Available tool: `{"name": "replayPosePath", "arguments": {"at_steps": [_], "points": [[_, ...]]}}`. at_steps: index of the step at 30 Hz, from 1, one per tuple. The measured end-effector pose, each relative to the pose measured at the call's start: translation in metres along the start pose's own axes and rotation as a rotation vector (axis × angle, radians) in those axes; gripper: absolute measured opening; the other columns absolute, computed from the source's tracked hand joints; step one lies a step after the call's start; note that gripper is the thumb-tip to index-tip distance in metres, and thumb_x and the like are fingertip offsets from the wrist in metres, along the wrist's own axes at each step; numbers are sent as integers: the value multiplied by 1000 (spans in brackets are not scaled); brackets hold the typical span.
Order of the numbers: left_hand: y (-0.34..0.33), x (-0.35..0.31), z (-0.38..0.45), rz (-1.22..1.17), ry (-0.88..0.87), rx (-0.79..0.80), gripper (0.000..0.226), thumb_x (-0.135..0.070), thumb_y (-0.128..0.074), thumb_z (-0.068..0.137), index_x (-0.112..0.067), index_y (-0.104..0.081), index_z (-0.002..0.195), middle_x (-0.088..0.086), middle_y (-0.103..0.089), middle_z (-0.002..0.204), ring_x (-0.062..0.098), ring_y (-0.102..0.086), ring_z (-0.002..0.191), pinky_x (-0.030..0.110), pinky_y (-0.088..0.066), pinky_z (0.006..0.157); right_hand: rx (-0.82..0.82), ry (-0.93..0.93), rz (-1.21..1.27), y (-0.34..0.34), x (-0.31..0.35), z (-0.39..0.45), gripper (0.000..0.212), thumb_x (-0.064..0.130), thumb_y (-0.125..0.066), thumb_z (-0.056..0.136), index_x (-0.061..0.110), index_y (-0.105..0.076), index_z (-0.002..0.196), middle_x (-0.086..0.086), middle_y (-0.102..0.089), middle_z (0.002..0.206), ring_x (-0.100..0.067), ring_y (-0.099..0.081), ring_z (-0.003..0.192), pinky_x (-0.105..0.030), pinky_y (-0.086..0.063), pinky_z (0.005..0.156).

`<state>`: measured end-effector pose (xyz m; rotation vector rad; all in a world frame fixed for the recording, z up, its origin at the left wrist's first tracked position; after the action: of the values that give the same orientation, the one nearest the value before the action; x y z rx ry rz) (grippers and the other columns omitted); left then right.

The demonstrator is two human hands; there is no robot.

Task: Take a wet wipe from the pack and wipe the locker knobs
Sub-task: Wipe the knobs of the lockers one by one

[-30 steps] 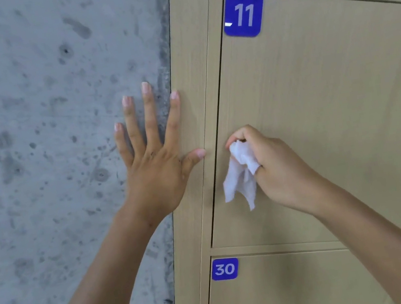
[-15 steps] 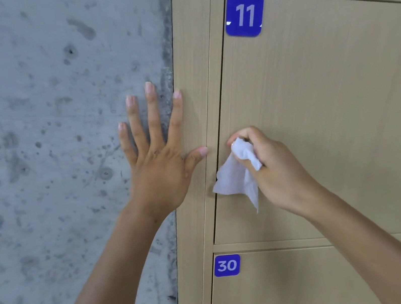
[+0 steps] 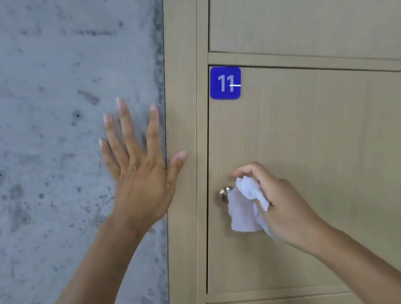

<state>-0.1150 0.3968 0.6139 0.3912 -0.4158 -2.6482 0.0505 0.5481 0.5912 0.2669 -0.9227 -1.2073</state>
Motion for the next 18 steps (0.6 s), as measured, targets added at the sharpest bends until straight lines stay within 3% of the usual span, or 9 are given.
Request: {"name": "replayPosePath", "arguments": {"at_steps": [2, 4, 7, 10, 15, 18], "points": [[7, -10, 30, 0, -51, -2, 85, -65, -38, 101, -29, 6, 165, 15, 26, 170, 40, 27, 155, 57, 14, 121, -71, 50, -46, 21, 11, 12, 43, 17, -34, 76, 40, -45, 110, 31, -58, 82, 3, -54, 73, -16, -45, 64], [12, -23, 59, 9, -109, -27, 87, -69, -35, 99, -31, 7, 165, 10, 28, 170, 35, 28, 156, 54, 15, 121, -147, 110, -33, 45, 29, 29, 37, 21, -36, 75, 42, -46, 103, 30, -59, 86, 6, -55, 79, -13, -45, 63], [23, -35, 100, 47, -171, -94, 88, -74, -31, 96, -33, 6, 165, 5, 26, 171, 31, 25, 157, 51, 14, 121, -238, 217, 7, 85, 63, 60, 23, 16, -44, 82, 31, -54, 95, 26, -65, 88, 6, -58, 75, -11, -46, 59], [40, -42, 139, 80, -204, -155, 90, -79, -25, 91, -34, 4, 165, 3, 24, 172, 29, 24, 157, 50, 14, 122, -368, 326, -32, 126, 95, 95, 24, 1, -45, 85, 22, -55, 91, 17, -67, 78, 2, -58, 70, -11, -43, 55], [45, -37, 181, 169, -151, -69, 103, -90, -8, 76, -39, 24, 159, 0, 41, 165, 27, 37, 152, 46, 22, 117, -602, 477, -145, 189, 144, 166, 15, 10, -37, 80, 16, -47, 90, -4, -62, 95, -20, -53, 81, -31, -44, 66], [40, -34, 184, 201, -140, -44, 101, -92, -1, 72, -43, 31, 155, 1, 44, 163, 29, 38, 151, 49, 22, 119, -664, 526, -210, 212, 172, 208, 7, 11, -44, 89, 14, -47, 93, -6, -55, 107, -19, -53, 88, -25, -42, 68]]}}
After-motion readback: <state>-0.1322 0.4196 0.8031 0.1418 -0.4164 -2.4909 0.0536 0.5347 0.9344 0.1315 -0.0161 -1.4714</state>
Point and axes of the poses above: each hand's wrist, its own z-axis towards the middle knuckle, its own y-axis out of the back of the hand, x = y × z, the point moved 4 cm from there along z, towards the middle knuckle
